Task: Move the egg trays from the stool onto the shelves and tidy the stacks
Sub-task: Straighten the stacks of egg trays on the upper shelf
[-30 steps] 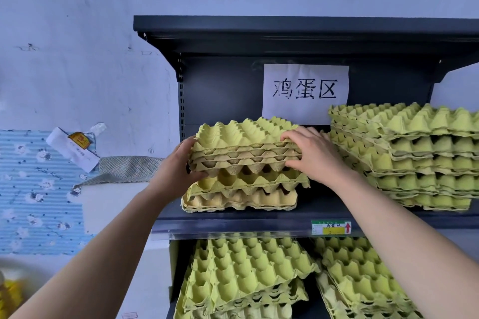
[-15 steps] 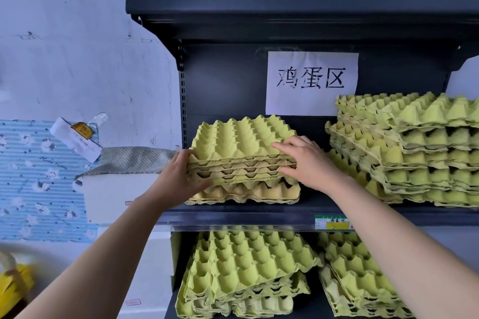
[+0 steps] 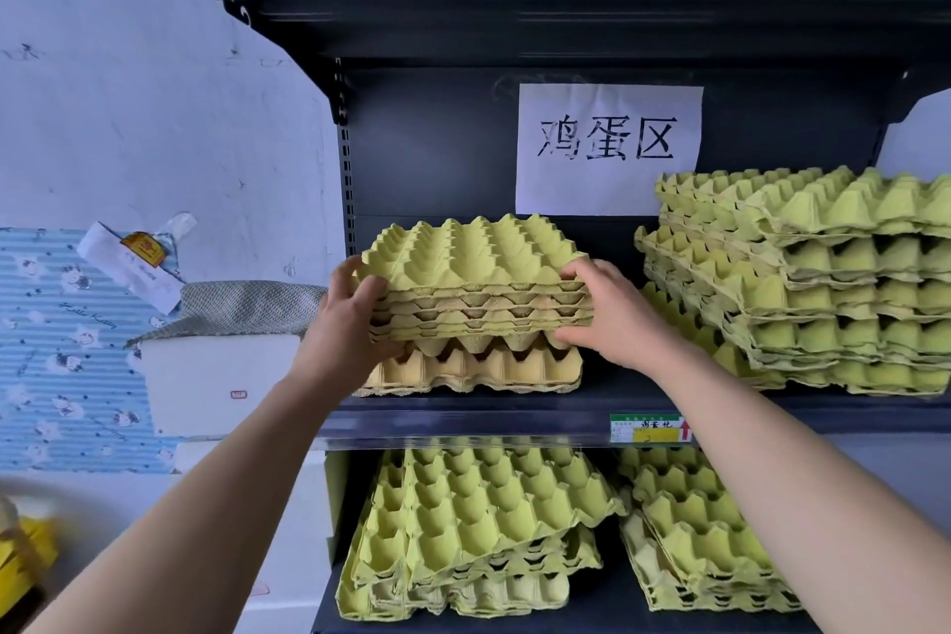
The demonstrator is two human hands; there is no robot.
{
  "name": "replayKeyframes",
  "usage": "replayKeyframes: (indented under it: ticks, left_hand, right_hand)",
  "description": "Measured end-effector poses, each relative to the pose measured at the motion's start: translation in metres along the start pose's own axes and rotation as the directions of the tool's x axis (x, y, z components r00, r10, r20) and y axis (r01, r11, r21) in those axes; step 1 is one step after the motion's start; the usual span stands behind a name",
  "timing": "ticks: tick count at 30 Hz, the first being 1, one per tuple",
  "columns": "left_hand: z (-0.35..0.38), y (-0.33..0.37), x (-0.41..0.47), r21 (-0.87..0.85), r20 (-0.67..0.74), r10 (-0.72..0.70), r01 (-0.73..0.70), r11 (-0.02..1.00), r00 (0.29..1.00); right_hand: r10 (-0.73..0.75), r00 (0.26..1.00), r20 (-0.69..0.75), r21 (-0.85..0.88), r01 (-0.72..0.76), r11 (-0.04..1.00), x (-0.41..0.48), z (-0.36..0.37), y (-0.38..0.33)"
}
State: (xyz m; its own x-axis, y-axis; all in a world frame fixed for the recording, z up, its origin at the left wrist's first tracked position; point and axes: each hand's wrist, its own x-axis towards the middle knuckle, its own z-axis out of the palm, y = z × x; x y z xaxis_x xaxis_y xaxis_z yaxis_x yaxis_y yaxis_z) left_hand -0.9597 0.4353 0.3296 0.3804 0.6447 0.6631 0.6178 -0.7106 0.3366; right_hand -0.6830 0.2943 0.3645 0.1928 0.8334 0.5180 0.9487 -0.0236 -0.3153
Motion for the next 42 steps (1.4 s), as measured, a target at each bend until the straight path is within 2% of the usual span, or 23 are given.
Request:
replayKeyframes:
  ticks: [10,13,15,20,25,30,35,38,42]
  left_hand:
    - [-0.009,-0.008,0.002,0.092,0.064,-0.018,0.012,0.996,0.998]
    - [-0.008,0.004,-0.001,0.120,-0.006,-0.042,0.043,0.992,0.999]
    - [-0.003,0.019,-0.005,0.176,-0.075,0.041,-0.027,0.984,0.996]
    - [0.013,0.041,-0.008,0.227,-0.046,0.062,-0.050,0.973,0.997]
    - [0.011,0.039,-0.001,0.229,-0.028,0.074,-0.066,0.971,0.997]
    - [0.018,0.052,-0.006,0.314,-0.009,0.172,-0.161,0.936,0.985]
    - [0.015,0.062,-0.001,0.348,-0.012,0.140,-0.127,0.929,0.990]
    - [0.009,0.060,0.005,0.294,-0.060,0.145,-0.121,0.948,0.988]
    - [-0.010,0.055,0.015,0.216,-0.130,0.181,-0.150,0.965,0.975]
  right_hand:
    - [0.021,1.000,-0.014,-0.034,-0.021,0.999,-0.011,0.013,-0.014]
    - [0.031,0.999,-0.024,0.005,-0.031,1.000,-0.013,0.007,-0.018]
    - [0.053,0.997,-0.055,0.033,-0.051,0.998,-0.015,0.002,-0.022]
    - [-0.007,0.998,-0.067,0.048,0.010,0.999,-0.019,0.001,-0.028]
    - [-0.069,0.995,0.066,0.123,0.060,0.991,-0.020,-0.007,-0.010]
    - [-0.100,0.970,0.221,0.131,0.072,0.989,-0.011,-0.011,0.005]
    - [-0.141,0.966,0.215,0.142,0.111,0.984,-0.004,-0.013,0.010]
    - [-0.157,0.965,0.211,0.183,0.119,0.976,0.000,-0.018,0.018]
    - [-0.142,0.969,0.201,0.120,0.120,0.985,0.016,-0.028,0.032]
